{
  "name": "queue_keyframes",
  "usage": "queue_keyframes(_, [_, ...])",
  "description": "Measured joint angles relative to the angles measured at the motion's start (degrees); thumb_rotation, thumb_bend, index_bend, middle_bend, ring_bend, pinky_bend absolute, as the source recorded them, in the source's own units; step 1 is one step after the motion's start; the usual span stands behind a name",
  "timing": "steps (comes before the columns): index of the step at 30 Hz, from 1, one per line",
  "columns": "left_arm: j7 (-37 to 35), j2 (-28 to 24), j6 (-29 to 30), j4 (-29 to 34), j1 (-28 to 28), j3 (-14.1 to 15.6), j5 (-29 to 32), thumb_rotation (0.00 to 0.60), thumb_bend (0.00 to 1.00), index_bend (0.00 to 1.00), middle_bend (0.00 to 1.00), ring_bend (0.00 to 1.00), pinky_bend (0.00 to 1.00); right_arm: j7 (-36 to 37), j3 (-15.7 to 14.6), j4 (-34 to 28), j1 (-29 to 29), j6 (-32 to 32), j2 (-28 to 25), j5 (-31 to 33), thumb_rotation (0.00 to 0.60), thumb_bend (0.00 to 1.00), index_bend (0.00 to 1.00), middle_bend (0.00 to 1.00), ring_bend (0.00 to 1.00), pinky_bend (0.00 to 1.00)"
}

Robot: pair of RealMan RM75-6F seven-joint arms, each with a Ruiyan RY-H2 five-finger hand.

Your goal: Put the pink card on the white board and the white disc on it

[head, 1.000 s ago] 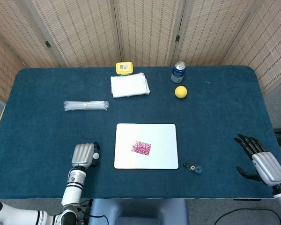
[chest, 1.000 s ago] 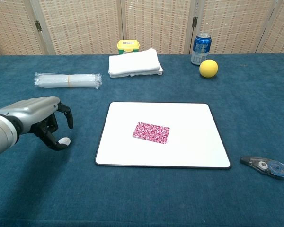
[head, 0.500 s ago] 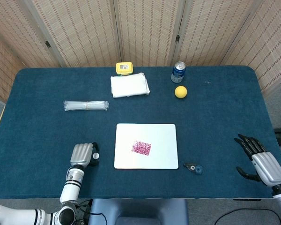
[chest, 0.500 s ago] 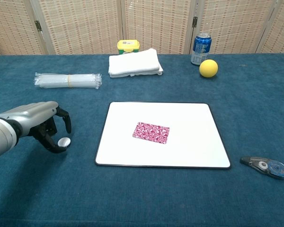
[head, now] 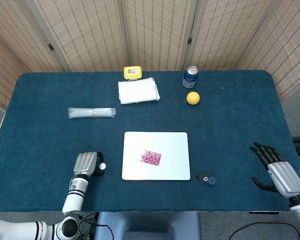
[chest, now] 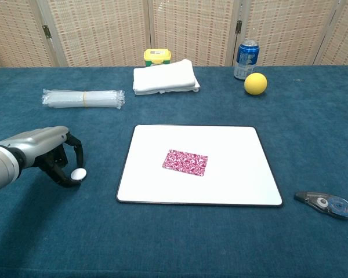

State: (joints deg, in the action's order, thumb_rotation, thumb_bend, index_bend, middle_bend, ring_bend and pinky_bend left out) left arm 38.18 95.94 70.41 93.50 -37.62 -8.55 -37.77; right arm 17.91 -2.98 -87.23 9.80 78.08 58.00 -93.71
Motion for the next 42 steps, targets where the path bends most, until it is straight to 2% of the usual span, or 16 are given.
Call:
queue_keyframes(8, [-0.5,0.0,-2.1,-1.3,-0.1,-0.3,0.4,0.600,0.27,0.52,1.00,0.98,0.97,-0.7,0.2,-0.2,-0.2,0.3,0.1,0.3,0.600,0.24,0.00,0.00,0.00,0.00])
queue_keyframes(13, [-0.8,-0.2,-2.2,-1.2,0.0,-0.4,-0.2,0.600,0.27,0.56,1.00,0.98,0.97,-1.0,0.3,-0.3,-0.2,0.3,0.2,0.4,0.600,0.24,0.00,0.00,0.00,0.00])
queue_keyframes(19, [-0.8,-1.0,-1.7,1.2,-0.1,-0.8,-1.1,0.600,0.27,0.59,1.00,0.98,0.97,-0.9,0.4,-0.3,-0.2,0.5,0.2,0.4,0.600,0.24,0.00,0.00,0.00,0.00])
queue_keyframes(29, [1.6,-3.0,-0.5,6.9,-1.2,-2.1,-1.0,0.600,0.27,0.58,1.00,0.98,0.97,0.0,0.6,-0.1,0.1,0.0,0.1,0.5,0.600,0.24,0.00,0.00,0.00,0.00])
queue_keyframes(34, [5.8,-3.3,-0.8,8.7,-3.9,-3.4,1.8,0.600,0.27,0.58,1.00,0.98,0.97,0.6,0.9,0.1,0.3,-0.4,0.0,1.1,0.600,0.24,0.00,0.00,0.00,0.00])
queue_keyframes(42, [13.9,-0.8,-2.4,9.1,-11.8,-6.3,9.2,0.600,0.27,0.58,1.00,0.98,0.97,2.3,1.5,0.9,0.9,-2.0,-0.2,2.7,0.600,0.24,0.00,0.00,0.00,0.00])
